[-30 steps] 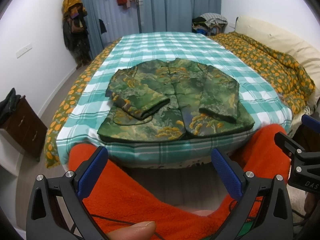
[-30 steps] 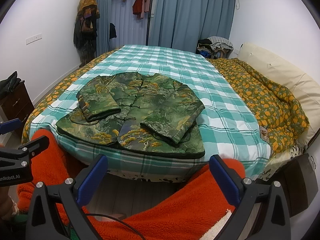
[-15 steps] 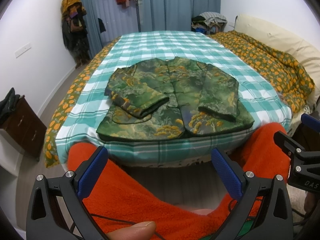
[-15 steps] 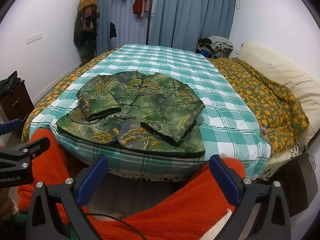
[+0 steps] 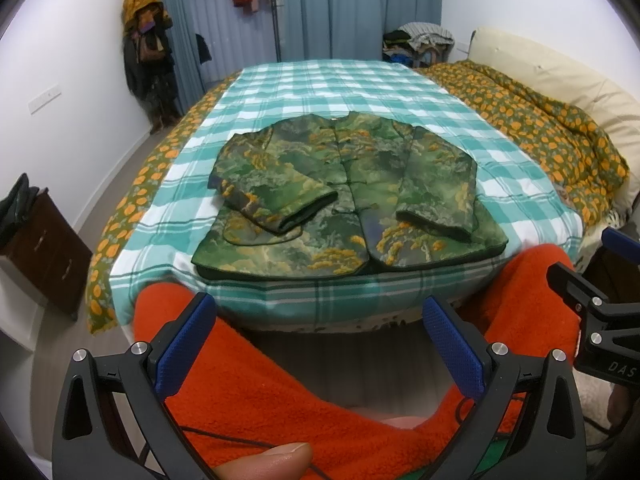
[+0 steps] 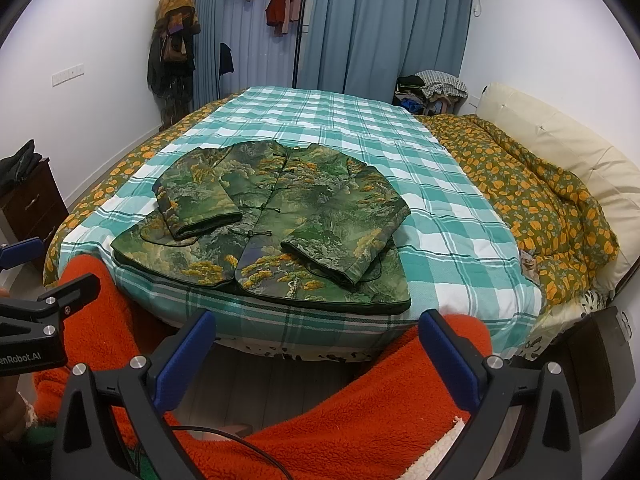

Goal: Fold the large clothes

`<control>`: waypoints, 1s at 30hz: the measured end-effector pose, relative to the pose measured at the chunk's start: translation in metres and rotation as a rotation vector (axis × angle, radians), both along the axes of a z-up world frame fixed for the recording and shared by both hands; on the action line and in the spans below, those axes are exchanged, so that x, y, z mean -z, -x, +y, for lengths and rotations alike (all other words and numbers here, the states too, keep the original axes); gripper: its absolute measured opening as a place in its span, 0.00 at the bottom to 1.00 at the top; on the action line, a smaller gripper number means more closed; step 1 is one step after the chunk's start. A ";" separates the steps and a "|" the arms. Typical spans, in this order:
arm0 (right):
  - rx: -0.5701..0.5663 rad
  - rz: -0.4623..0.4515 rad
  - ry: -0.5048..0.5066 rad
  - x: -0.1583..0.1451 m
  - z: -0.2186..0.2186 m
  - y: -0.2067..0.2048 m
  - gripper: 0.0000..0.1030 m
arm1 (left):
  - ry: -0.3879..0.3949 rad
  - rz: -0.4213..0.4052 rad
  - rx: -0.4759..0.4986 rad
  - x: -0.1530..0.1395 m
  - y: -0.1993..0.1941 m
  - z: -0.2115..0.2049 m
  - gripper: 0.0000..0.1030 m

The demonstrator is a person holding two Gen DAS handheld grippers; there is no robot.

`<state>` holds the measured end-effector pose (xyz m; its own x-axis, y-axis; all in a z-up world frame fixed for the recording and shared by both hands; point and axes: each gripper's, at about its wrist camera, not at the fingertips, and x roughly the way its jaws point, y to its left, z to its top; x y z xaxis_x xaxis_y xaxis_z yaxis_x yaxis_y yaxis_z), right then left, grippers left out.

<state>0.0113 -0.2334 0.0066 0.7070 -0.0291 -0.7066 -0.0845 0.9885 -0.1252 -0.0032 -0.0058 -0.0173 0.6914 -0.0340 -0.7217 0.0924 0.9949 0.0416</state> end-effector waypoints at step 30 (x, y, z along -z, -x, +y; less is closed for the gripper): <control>-0.023 0.013 0.011 0.005 0.005 0.003 1.00 | -0.005 0.011 -0.014 -0.003 -0.003 0.006 1.00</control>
